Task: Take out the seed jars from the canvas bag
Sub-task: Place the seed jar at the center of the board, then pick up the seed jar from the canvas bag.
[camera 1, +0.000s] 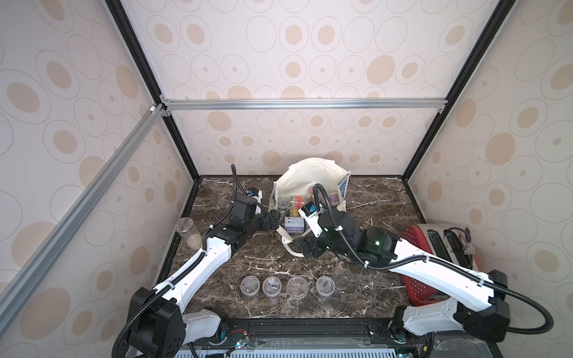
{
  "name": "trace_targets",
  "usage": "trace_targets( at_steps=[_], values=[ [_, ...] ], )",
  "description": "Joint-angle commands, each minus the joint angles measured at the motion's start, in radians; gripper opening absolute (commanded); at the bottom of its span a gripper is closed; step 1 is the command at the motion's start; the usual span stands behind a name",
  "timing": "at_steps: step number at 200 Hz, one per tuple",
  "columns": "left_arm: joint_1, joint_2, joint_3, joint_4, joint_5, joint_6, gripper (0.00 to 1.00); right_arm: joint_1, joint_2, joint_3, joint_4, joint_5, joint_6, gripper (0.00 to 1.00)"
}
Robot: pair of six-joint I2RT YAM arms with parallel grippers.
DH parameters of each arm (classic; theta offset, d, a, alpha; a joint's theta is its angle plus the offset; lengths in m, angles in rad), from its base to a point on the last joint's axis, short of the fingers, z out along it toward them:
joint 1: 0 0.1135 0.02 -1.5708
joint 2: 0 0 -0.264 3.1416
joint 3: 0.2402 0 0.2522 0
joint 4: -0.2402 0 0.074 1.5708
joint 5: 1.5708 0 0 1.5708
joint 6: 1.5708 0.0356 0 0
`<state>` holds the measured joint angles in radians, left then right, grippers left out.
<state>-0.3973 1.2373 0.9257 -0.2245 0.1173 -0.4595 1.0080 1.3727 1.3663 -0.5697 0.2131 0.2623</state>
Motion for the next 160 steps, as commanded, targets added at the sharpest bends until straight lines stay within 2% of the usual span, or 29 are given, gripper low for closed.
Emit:
trace_targets(
  at_steps=[1, 54, 119, 160],
  values=[
    [0.001, -0.041, -0.027, 0.006, 0.038, -0.014, 0.98, -0.096, 0.118, 0.076, -0.034, 0.025, 0.107, 0.87],
    [-0.025, -0.085, -0.101, 0.056, 0.071, -0.044, 0.98, -0.225, 0.407, 0.286, -0.095, 0.115, 0.180, 0.88],
    [-0.041, -0.078, -0.077, 0.048, 0.042, -0.027, 0.98, -0.310, 0.699, 0.549, -0.162, 0.298, 0.153, 0.89],
    [-0.043, -0.070, -0.057, 0.047, 0.036, -0.018, 0.98, -0.361, 0.793, 0.606, -0.121, 0.289, 0.110, 0.88]
  ],
)
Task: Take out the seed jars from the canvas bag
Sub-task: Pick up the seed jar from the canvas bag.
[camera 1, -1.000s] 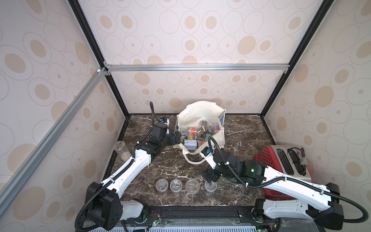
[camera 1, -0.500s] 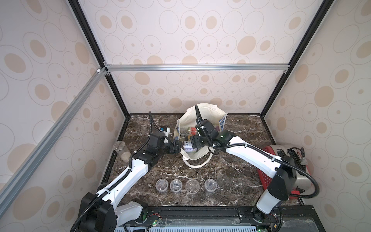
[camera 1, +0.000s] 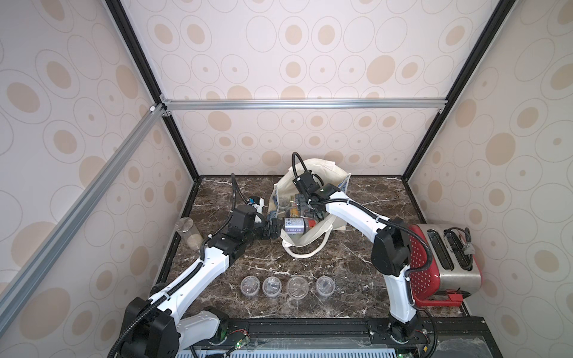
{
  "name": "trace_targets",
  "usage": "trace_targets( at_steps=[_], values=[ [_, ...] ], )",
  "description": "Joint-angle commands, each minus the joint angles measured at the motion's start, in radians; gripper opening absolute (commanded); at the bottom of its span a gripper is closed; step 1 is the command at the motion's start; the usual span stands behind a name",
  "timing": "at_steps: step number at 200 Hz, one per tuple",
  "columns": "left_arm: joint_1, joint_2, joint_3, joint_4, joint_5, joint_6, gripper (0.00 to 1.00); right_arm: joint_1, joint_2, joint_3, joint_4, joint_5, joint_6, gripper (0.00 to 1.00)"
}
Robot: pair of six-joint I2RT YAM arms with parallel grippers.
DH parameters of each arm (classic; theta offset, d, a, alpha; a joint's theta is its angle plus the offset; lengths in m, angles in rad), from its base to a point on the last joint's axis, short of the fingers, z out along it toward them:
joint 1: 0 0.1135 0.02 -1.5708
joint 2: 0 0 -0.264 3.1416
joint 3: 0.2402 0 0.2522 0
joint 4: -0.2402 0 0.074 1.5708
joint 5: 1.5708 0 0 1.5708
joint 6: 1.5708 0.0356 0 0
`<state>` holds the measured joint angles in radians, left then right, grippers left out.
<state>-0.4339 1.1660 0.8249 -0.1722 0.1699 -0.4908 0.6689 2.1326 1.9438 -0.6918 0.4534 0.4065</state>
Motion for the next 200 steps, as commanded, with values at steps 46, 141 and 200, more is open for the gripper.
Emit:
trace_targets(
  at_steps=[46, 141, 200],
  values=[
    [-0.008, 0.013, 0.042, 0.011, -0.012, -0.006, 0.98, -0.064, 0.088, 0.049, 0.077, -0.008, -0.094, 0.84],
    [-0.009, 0.025, 0.067, -0.016, -0.033, 0.017, 0.98, -0.111, 0.194, 0.110, 0.146, -0.074, -0.130, 0.72],
    [-0.009, 0.008, 0.114, -0.057, -0.036, 0.015, 0.98, -0.111, 0.145, 0.073, 0.202, -0.141, -0.214, 0.62]
  ],
)
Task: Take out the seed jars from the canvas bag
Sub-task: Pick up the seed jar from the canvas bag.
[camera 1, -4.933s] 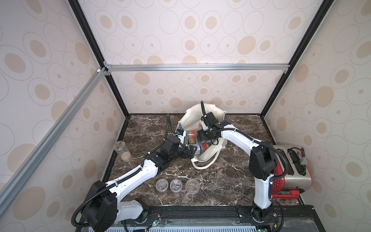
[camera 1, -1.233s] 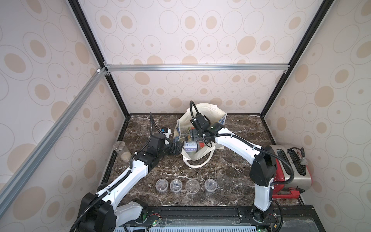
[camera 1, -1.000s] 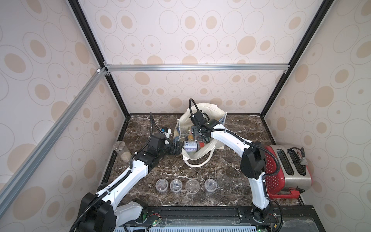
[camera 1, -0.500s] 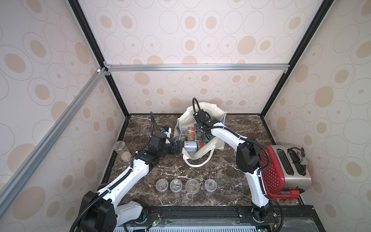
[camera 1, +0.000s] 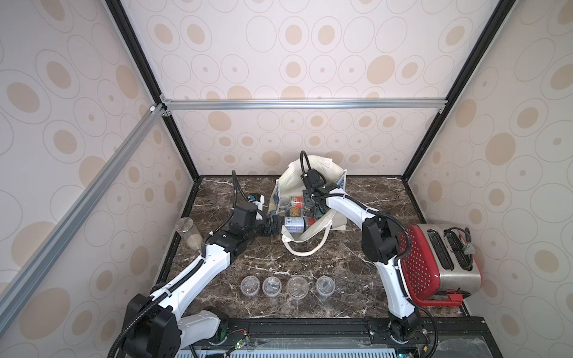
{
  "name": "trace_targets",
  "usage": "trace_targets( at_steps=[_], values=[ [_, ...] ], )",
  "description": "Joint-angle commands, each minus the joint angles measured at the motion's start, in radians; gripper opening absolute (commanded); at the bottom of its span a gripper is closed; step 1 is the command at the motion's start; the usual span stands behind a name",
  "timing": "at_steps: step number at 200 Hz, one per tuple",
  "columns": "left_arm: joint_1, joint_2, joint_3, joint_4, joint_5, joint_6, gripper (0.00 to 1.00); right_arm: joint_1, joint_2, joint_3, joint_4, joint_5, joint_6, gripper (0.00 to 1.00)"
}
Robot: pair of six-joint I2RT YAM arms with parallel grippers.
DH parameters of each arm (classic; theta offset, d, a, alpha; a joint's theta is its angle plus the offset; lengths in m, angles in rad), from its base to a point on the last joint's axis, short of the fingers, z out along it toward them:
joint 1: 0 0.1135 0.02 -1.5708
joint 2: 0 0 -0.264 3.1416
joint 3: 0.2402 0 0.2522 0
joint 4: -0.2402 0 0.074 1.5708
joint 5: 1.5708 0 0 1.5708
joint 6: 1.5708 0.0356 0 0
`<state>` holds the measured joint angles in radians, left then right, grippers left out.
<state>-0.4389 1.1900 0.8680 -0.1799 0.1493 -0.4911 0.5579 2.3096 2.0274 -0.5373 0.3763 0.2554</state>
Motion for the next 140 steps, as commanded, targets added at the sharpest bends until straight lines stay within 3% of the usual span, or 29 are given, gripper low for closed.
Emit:
trace_targets(
  at_steps=[1, 69, 140],
  values=[
    [-0.004, -0.016, 0.071, -0.051, -0.016, 0.016, 0.98, 0.000, -0.035, -0.013, 0.050, -0.067, -0.066, 0.61],
    [-0.005, -0.071, 0.093, -0.046, -0.037, 0.032, 0.98, 0.002, -0.180, -0.148, 0.150, -0.183, -0.143, 0.58],
    [-0.005, -0.059, 0.102, -0.011, 0.015, 0.014, 0.98, 0.025, -0.398, -0.403, 0.304, -0.375, -0.101, 0.58]
  ],
)
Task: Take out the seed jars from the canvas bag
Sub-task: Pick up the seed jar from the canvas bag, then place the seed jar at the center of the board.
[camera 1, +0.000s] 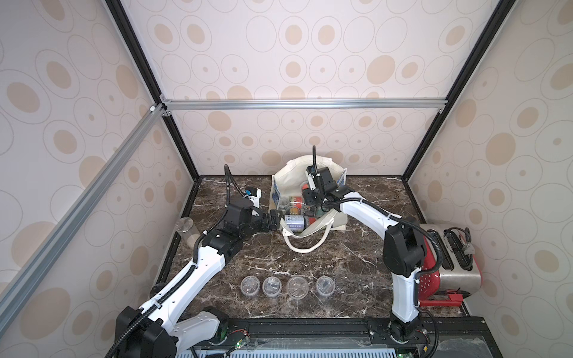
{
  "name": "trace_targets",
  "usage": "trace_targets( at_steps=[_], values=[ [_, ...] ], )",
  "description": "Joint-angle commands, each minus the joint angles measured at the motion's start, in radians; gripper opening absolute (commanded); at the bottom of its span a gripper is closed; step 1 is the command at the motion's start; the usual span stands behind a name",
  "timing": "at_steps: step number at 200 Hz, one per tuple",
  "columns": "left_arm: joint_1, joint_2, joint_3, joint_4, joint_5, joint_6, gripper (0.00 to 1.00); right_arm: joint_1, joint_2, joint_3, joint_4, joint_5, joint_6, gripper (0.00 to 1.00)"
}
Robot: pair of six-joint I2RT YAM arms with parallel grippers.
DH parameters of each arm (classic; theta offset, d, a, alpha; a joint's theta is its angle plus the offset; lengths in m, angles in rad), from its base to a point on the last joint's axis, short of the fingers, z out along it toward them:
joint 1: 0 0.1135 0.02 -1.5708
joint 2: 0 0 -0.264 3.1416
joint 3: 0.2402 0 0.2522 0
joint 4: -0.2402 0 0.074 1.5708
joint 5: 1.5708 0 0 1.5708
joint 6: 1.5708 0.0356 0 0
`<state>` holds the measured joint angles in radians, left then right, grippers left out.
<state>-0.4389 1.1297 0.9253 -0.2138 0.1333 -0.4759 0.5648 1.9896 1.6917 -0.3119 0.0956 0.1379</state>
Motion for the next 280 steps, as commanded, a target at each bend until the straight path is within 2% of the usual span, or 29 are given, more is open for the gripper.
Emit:
trace_targets(
  at_steps=[1, 30, 65, 106, 136, 199, 280],
  values=[
    [-0.005, 0.000, 0.045, 0.023, 0.033, -0.002, 0.98, 0.018, -0.081, -0.071, 0.080, -0.097, 0.017, 0.58],
    [-0.005, -0.010, 0.046, 0.061, 0.087, -0.038, 0.98, 0.034, -0.160, -0.143, 0.126, -0.172, 0.019, 0.58],
    [-0.004, -0.027, 0.047, 0.108, 0.167, -0.089, 0.98, 0.063, -0.257, -0.202, 0.159, -0.206, 0.003, 0.59],
    [-0.003, -0.022, 0.144, 0.002, 0.139, -0.084, 0.98, 0.108, -0.373, -0.251, 0.178, -0.218, -0.029, 0.59],
    [0.019, -0.030, 0.202, -0.065, 0.154, -0.112, 0.98, 0.191, -0.455, -0.328, 0.217, -0.181, -0.119, 0.59],
    [0.092, -0.071, 0.179, -0.091, 0.401, -0.159, 0.98, 0.420, -0.549, -0.455, 0.261, -0.057, -0.332, 0.59],
    [0.134, -0.068, 0.163, -0.207, 0.608, -0.115, 0.98, 0.465, -0.566, -0.513, 0.356, -0.018, -0.386, 0.59]
  ],
)
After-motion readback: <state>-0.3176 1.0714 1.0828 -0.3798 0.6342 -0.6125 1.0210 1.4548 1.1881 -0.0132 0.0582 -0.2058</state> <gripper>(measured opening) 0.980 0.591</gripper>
